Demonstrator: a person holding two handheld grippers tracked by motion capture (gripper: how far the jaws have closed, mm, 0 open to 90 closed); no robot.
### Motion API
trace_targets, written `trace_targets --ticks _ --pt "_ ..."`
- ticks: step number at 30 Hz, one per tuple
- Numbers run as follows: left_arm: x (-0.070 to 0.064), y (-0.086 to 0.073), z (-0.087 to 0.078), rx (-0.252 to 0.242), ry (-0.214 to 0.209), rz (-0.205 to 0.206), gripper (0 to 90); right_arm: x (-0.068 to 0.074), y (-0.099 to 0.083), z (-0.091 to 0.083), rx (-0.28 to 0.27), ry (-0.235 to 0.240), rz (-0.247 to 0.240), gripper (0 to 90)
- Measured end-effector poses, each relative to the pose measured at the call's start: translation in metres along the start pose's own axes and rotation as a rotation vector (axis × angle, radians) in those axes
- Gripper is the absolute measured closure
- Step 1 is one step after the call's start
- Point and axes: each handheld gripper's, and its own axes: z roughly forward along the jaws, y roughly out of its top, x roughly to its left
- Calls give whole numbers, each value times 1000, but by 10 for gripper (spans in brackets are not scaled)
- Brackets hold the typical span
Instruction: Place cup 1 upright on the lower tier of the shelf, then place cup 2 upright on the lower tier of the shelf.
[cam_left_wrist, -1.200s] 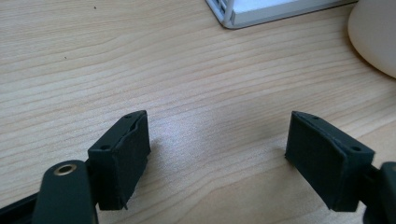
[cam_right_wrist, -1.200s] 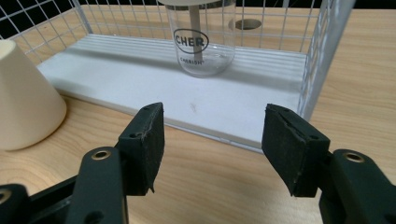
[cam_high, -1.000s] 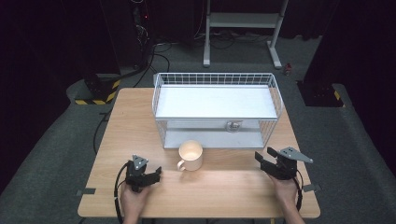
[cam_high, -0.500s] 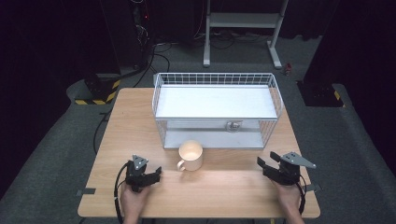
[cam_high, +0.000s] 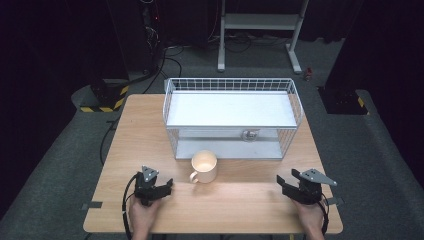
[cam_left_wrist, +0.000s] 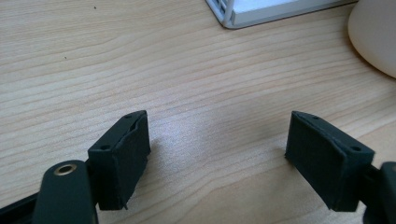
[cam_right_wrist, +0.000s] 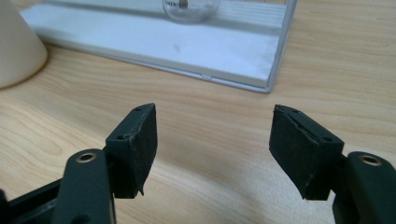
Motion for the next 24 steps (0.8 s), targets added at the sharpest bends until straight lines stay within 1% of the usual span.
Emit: trace_targets --ticks 3,5,6,8,10,11,13,15,17,18,19,21,22,24 --pt "0 0 0 0 0 0 218 0 -3 3 26 -14 -26 315" --pt "0 0 0 0 0 0 218 0 -6 4 42 -7 -32 311" --pt "0 0 0 0 0 0 218 -1 -7 5 48 -5 -46 309" --pt "0 0 0 0 0 0 218 0 -8 6 59 -16 -55 307" --pt "0 0 0 0 0 0 218 0 -10 7 68 -13 -50 304" --pt "0 0 0 0 0 0 218 -1 -10 8 71 -12 -56 303" --pt "0 0 0 0 0 0 218 0 -10 10 89 -14 -54 301" --pt "0 0 0 1 0 1 218 0 -10 11 102 -15 -66 298" --pt "0 0 0 1 0 1 218 1 -10 11 107 -21 -64 295" --pt "0 0 0 0 0 0 218 0 -10 12 119 -21 -75 291" --pt "0 0 0 1 1 -1 218 0 -10 13 132 -23 -69 288" --pt "0 0 0 0 3 -7 217 -1 -8 16 161 -17 -76 280" --pt "0 1 0 3 1 -2 214 -1 -8 18 179 -12 -74 270" --pt "-1 1 1 0 -7 -9 203 0 -7 21 204 -9 -89 256"
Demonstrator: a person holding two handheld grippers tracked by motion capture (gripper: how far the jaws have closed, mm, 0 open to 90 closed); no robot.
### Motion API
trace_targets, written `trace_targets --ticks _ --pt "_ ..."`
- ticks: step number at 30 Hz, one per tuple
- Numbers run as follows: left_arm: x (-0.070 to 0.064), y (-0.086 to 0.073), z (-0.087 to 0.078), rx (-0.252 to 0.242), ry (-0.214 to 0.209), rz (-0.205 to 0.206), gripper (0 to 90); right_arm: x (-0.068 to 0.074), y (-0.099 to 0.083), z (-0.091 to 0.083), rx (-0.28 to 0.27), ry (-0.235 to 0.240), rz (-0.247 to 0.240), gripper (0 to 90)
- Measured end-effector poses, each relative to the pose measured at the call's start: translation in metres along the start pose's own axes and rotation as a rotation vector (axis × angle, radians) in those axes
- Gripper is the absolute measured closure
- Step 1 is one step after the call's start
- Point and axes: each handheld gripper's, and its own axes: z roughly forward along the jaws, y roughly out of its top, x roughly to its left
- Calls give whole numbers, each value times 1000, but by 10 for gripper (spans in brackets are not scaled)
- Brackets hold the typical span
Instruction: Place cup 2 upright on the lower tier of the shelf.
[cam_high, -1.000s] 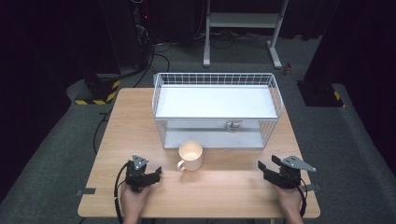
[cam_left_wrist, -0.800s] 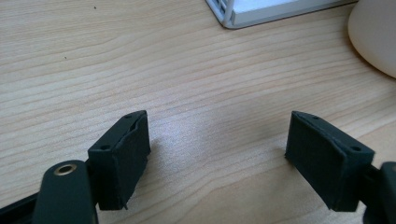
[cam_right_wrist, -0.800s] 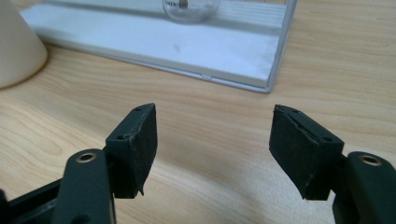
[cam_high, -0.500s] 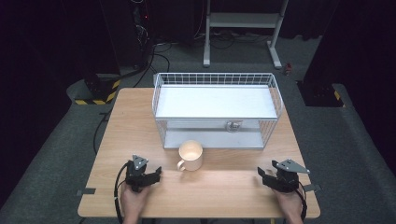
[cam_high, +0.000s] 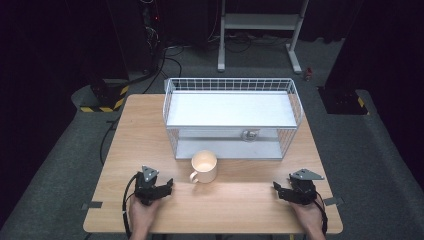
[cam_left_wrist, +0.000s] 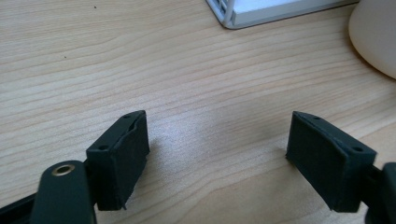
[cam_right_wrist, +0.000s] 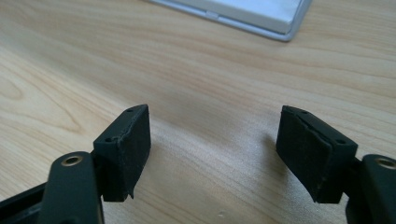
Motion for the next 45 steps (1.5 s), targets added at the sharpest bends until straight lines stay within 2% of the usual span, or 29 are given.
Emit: trace_targets --ticks 2,5,10,12,16,20,23,27,35,42,45 --pt "0 0 0 0 -4 0 188 0 1 1 5 -5 -28 242" --pt "0 0 1 16 18 -13 142 1 1 2 10 1 -22 233" --pt "0 2 1 17 22 -16 143 1 1 2 10 -4 -22 228" --pt "-1 2 0 9 1 -21 140 1 1 2 11 -6 -16 227" --pt "-7 2 -8 -20 -41 -1 136 1 1 2 11 -9 -14 223" --pt "-13 -1 -13 -22 -96 26 124 0 1 2 12 -10 -13 211" --pt "-18 -3 -19 -29 -131 28 123 0 1 2 11 -12 -15 211" --pt "-28 -3 -26 -42 -118 76 122 0 1 2 12 -11 -12 210" --pt "-44 3 -25 -53 -161 97 115 0 1 2 12 -11 -14 210" --pt "-61 14 -17 -40 -210 133 102 -1 1 2 12 -11 -17 210" --pt "-68 19 -11 -32 -217 151 104 0 1 2 12 -12 -14 210"
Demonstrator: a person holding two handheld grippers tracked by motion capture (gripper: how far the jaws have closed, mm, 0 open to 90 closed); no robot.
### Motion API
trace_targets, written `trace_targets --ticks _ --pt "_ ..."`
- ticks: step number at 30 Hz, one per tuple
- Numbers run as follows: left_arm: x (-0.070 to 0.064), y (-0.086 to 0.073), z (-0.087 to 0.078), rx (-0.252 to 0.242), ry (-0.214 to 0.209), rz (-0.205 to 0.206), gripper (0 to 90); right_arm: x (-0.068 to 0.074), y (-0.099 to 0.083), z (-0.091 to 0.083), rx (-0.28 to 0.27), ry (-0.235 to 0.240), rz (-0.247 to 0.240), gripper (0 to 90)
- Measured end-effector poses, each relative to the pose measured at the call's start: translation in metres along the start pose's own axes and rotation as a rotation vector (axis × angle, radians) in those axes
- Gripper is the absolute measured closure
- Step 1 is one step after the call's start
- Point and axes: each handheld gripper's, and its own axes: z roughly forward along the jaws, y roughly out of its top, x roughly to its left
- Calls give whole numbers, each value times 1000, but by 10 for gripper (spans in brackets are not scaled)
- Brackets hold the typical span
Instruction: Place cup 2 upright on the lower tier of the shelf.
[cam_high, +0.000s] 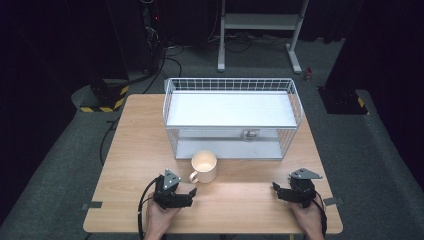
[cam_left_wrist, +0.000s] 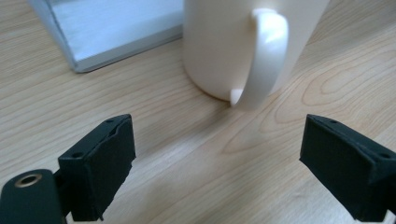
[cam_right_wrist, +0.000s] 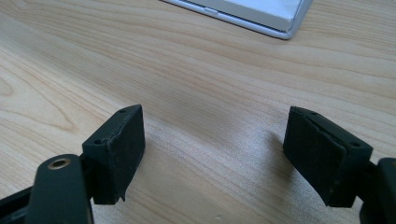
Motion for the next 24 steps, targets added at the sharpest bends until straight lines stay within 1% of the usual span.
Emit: trace_targets --ticks 6,10,13,14,17,18,20,22,23,24 --pt "-2 7 6 2 0 5 100 0 0 0 0 0 0 210" --pt "-3 12 9 -9 -4 4 94 0 0 0 0 1 0 210" --pt "-3 17 12 -7 -19 -15 66 0 0 0 0 0 0 210" --pt "-3 18 13 -5 -14 -6 65 0 0 0 0 0 1 210" --pt "-3 22 17 -4 -14 -12 48 0 0 0 -1 1 -2 210" --pt "-3 24 17 -3 -10 -2 45 0 0 0 -1 1 -2 210" --pt "-3 26 19 -13 -7 -5 41 0 0 0 -1 0 -3 210" --pt "-3 28 21 -10 -1 0 36 0 0 0 -1 0 -3 210" --pt "-4 29 22 -10 -4 -5 35 0 0 0 0 0 -1 210" --pt "-5 30 23 -13 -3 1 34 0 0 0 0 0 1 210"
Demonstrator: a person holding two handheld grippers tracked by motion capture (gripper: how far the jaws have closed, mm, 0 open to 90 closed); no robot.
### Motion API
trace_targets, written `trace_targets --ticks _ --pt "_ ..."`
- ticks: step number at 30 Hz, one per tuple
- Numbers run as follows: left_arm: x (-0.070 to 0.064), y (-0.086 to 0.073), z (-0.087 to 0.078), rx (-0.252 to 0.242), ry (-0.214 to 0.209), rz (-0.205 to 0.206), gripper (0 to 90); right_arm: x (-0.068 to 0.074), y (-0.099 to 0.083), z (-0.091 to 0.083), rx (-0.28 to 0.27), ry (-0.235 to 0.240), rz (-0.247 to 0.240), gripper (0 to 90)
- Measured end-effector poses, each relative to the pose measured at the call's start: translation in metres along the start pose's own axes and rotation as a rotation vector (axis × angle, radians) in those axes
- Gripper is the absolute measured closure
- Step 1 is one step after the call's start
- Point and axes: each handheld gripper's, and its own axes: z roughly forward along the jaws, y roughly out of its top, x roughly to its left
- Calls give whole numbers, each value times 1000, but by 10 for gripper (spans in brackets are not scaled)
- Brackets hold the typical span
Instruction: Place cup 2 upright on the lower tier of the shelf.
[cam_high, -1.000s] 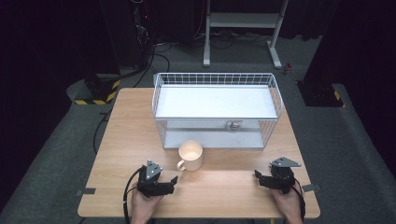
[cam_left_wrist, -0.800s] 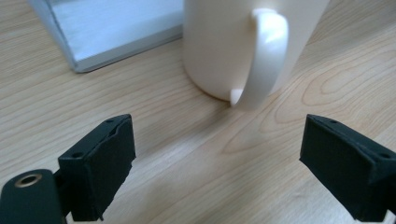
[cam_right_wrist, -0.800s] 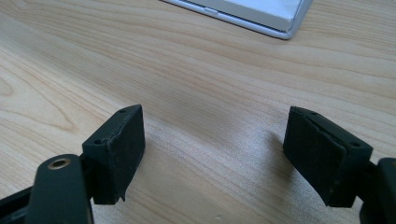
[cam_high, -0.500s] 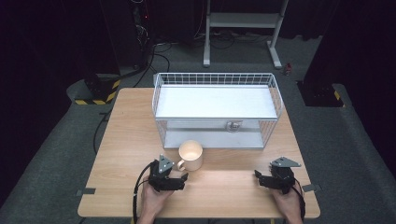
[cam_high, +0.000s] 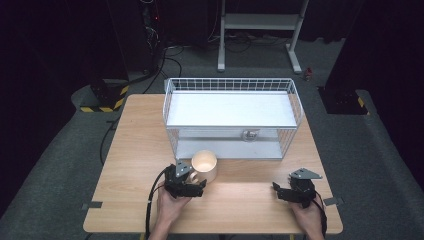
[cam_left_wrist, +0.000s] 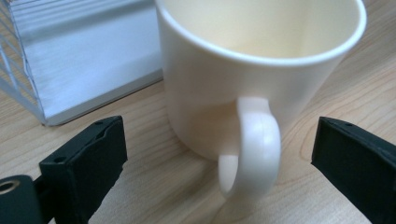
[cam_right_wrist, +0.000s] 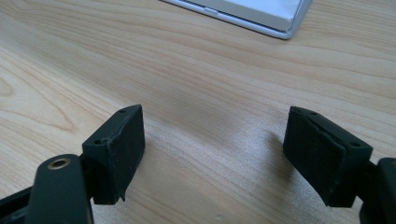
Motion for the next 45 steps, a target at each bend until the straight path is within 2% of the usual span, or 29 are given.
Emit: trace_targets --ticks 9,11,19,26,29,32,38,45 --pt "-6 13 9 -10 6 33 19 0 0 0 -1 0 -4 210" --pt "-7 16 12 -14 -2 18 19 0 0 0 0 -3 2 208" --pt "-10 22 19 -14 1 23 28 0 0 0 1 -3 2 208" --pt "-10 23 26 -15 3 7 54 0 0 0 0 -4 -2 207" --pt "-11 24 28 -14 13 16 76 0 0 0 0 -4 -2 208" --pt "-11 24 30 -19 6 3 77 0 0 0 0 -7 0 207" --pt "-12 24 32 -26 19 -3 80 0 0 0 -1 -8 0 207" --pt "-13 23 31 -34 29 19 88 -1 0 0 -3 -7 -5 207"
